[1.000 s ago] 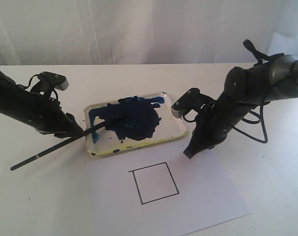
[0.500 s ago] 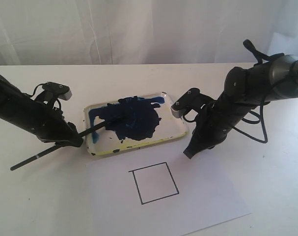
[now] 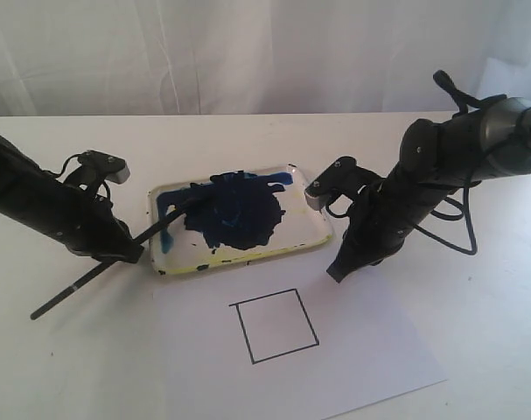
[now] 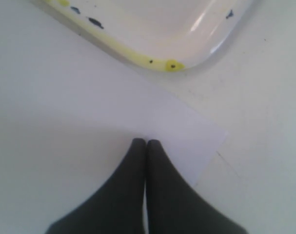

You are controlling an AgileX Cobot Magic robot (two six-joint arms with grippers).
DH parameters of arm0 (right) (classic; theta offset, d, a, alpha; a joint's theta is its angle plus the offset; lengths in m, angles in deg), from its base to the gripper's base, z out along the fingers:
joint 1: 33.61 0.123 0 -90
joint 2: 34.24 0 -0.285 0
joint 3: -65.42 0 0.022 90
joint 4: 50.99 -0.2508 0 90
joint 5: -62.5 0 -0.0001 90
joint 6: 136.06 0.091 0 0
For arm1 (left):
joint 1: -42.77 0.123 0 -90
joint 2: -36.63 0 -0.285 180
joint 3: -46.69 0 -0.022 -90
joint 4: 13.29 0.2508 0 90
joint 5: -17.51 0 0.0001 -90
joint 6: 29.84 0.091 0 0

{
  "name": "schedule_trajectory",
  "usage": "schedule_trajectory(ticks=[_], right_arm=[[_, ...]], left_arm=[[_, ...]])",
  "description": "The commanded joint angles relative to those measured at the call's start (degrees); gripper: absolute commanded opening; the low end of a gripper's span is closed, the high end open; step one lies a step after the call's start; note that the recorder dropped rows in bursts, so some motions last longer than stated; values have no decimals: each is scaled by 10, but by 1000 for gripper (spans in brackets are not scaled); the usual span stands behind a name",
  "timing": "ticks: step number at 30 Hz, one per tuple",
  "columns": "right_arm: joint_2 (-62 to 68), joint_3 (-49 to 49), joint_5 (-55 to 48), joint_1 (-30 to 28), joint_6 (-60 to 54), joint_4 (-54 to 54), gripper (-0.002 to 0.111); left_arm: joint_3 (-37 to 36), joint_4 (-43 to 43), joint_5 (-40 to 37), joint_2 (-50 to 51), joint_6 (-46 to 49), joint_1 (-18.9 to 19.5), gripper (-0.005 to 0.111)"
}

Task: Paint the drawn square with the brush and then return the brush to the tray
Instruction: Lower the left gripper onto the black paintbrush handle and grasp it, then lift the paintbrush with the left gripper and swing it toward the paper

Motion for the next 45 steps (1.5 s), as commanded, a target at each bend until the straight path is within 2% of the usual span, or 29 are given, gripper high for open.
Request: schedule_trajectory(ticks=[1, 8, 13, 16, 23, 27, 38, 45], right_arm=[[7, 1, -2, 0, -7, 8, 0], [7, 1, -2, 0, -7, 8, 0], [7, 1, -2, 0, -7, 8, 0], [7, 1, -2, 0, -7, 8, 0], [7, 1, -2, 0, -7, 8, 0], [7, 1, -2, 0, -7, 8, 0], [7, 1, -15, 0, -7, 8, 0], [7, 1, -26, 0, -7, 8, 0]], left_arm=[[-3, 1, -4, -4, 23, -2, 0], [-3, 15, -8, -50, 27, -2, 0], [-2, 47, -46, -98, 20, -2, 0], [11, 121, -105, -122, -19, -2, 0], [74, 352, -243, -160, -227, -2, 0], [96, 360, -292, -187, -250, -6, 0], [107, 386, -453, -226, -269, -80, 0], [106, 386, -484, -226, -308, -140, 0]])
